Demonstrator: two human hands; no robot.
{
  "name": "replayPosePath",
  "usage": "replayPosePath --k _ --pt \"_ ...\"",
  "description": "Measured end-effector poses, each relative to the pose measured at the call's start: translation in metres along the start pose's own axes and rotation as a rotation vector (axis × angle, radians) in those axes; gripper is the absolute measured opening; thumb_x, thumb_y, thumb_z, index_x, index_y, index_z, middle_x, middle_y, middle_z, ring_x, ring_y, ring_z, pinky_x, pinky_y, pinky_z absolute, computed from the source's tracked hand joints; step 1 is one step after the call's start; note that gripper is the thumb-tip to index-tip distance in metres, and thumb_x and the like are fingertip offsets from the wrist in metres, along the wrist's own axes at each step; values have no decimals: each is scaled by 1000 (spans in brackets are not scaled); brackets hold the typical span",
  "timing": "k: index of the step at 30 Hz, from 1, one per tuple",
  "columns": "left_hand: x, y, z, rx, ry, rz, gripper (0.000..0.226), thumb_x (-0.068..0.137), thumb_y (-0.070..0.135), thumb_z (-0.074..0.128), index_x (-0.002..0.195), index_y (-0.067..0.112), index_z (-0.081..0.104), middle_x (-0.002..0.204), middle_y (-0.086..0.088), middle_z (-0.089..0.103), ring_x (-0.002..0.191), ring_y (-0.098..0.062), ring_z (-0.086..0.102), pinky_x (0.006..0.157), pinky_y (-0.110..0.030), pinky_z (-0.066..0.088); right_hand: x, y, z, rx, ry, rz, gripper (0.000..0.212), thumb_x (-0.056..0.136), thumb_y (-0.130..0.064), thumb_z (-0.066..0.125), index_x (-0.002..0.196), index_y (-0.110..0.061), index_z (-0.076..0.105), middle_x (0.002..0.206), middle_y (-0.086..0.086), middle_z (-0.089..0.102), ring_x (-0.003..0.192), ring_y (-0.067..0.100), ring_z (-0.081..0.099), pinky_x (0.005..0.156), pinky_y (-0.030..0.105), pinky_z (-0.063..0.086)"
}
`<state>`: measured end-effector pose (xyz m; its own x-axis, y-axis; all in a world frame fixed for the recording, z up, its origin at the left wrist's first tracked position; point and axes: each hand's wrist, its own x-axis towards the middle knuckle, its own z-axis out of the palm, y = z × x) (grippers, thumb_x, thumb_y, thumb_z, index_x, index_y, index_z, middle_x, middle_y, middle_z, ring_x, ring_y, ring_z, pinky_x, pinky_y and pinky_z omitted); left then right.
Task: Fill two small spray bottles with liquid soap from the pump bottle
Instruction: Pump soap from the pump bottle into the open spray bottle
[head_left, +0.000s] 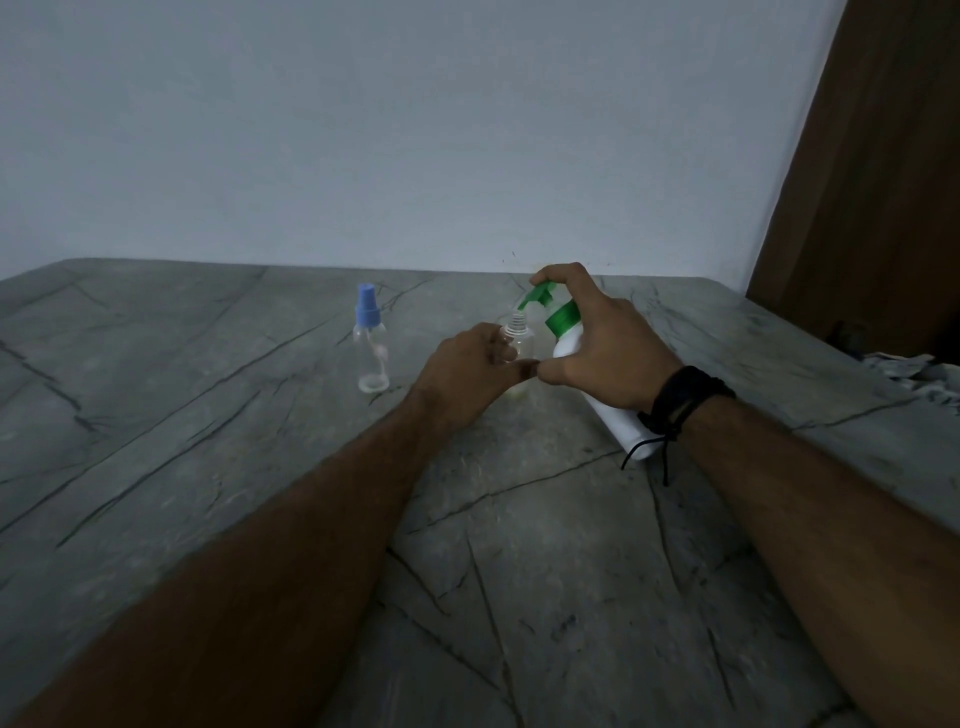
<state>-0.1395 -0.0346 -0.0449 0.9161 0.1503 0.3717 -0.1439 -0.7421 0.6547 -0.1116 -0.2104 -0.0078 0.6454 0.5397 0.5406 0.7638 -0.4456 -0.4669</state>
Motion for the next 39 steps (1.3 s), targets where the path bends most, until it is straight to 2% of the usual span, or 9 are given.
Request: replayPosePath --k 5,11,15,20,24,28,31,35,39 --pt "-1 0 0 7 5 16 48 81 50 70 116 18 62 95 7 66 86 -11 62 68 -22 42 1 1 0 5 -5 5 73 67 -19 82 126 -30 41 96 -2 69 75 16 68 70 39 58" --pt "1 -1 0 12 -2 19 46 80 52 70 111 18 63 91 8 66 85 -10 63 64 -19 41 0 1 1 10 4 -3 76 68 -20 82 131 -33 41 94 1 69 73 20 68 67 39 58" --pt "0 -2 -1 9 8 19 50 80 49 71 117 17 61 95 10 65 85 -7 61 69 -21 44 1 0 0 10 -5 -4 72 68 -18 82 127 -28 42 91 -3 68 72 18 67 65 34 55" --pt "1 -3 0 -19 3 9 49 79 50 73 115 18 63 97 8 69 89 -9 65 76 -26 51 0 0 1 -5 9 2 75 69 -20 82 132 -31 42 82 -4 65 66 16 63 60 29 51" --pt "1 -3 0 -18 5 9 49 80 49 72 116 18 62 98 8 68 87 -7 63 69 -19 44 1 0 0 1 1 -2 73 68 -19 82 128 -31 42 88 -4 67 69 16 66 63 32 55" --pt "2 -4 1 -7 8 10 46 79 51 72 110 18 63 90 10 66 80 -5 61 62 -18 40 1 1 1 1 -2 -1 72 69 -20 82 128 -30 42 88 -3 68 70 17 66 63 33 54" --pt "2 -4 1 -20 4 7 45 80 49 72 111 18 63 92 9 67 82 -6 62 64 -19 42 0 1 1 -3 -2 -11 75 69 -21 82 132 -31 41 90 1 69 72 19 67 65 35 56" --pt "2 -4 1 -14 0 17 48 80 49 72 115 17 63 94 8 67 84 -8 62 64 -18 40 1 -1 0 3 -11 -3 73 69 -18 82 129 -29 42 93 -5 68 73 15 66 65 30 55" --pt "3 -4 1 -17 1 9 51 80 50 72 118 17 62 97 8 67 86 -8 62 67 -19 42 1 1 1 -5 -5 -3 75 69 -20 83 130 -29 41 94 -3 67 73 16 66 65 31 54"
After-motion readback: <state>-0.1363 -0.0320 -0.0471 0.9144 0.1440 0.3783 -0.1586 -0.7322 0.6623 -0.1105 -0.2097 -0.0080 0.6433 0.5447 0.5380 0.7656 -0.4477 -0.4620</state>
